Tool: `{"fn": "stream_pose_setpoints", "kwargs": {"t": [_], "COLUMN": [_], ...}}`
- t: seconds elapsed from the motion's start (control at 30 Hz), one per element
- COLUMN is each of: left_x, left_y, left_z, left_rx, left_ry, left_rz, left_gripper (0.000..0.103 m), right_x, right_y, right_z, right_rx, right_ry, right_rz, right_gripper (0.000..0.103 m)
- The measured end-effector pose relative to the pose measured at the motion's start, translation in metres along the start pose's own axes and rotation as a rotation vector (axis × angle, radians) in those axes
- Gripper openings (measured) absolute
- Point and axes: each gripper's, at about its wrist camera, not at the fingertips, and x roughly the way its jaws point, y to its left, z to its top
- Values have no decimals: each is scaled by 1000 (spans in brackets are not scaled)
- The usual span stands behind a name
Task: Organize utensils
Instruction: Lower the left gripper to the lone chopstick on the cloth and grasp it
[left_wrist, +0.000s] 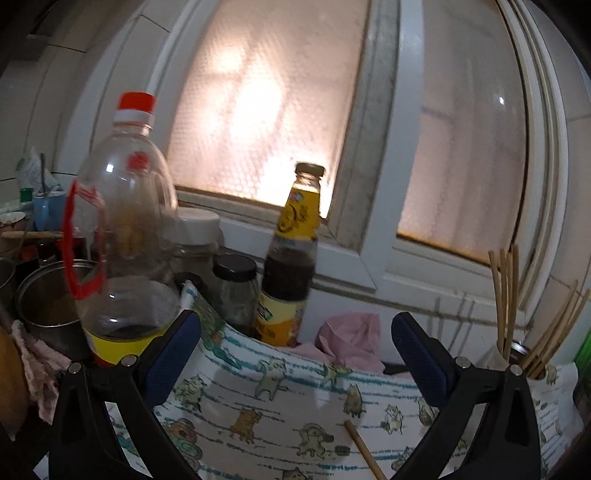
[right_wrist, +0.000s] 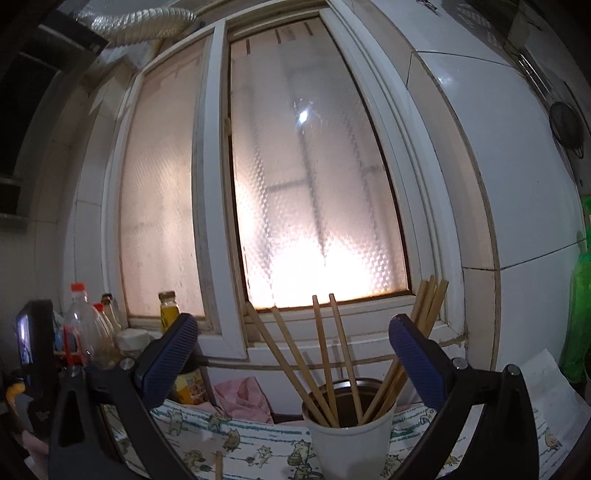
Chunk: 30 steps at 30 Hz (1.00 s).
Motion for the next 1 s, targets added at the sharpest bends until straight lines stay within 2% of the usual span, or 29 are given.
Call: {"fn": "stream_pose_setpoints", "kwargs": {"t": [0.3, 0.5, 0.67, 0.77, 0.9, 1.0], "left_x": [10, 27, 42, 52, 67, 74], "left_y": [-25, -33, -39, -39, -39, -42], "left_z": [-15, -25, -35, -42, -50, -57], "left_rx": [112, 128, 152, 147, 145, 155], "left_ry": [67, 176, 263, 330, 417, 474], "left_rz": [-21, -82, -93, -102, -109, -129], "left_gripper": [102, 102, 102, 102, 102, 102], "right_x": [0, -3, -2, 2, 12, 14], "right_y": [2, -1, -3, -3, 1, -7], "right_z": [-6, -8, -9, -10, -9, -8], "right_rx": [12, 27, 41, 37, -10, 49], "right_ry": [22, -4, -8, 14, 104, 137], "right_rz": [-51, -90, -115, -123, -136, -131], "right_gripper": [103, 103, 103, 103, 103, 103]}}
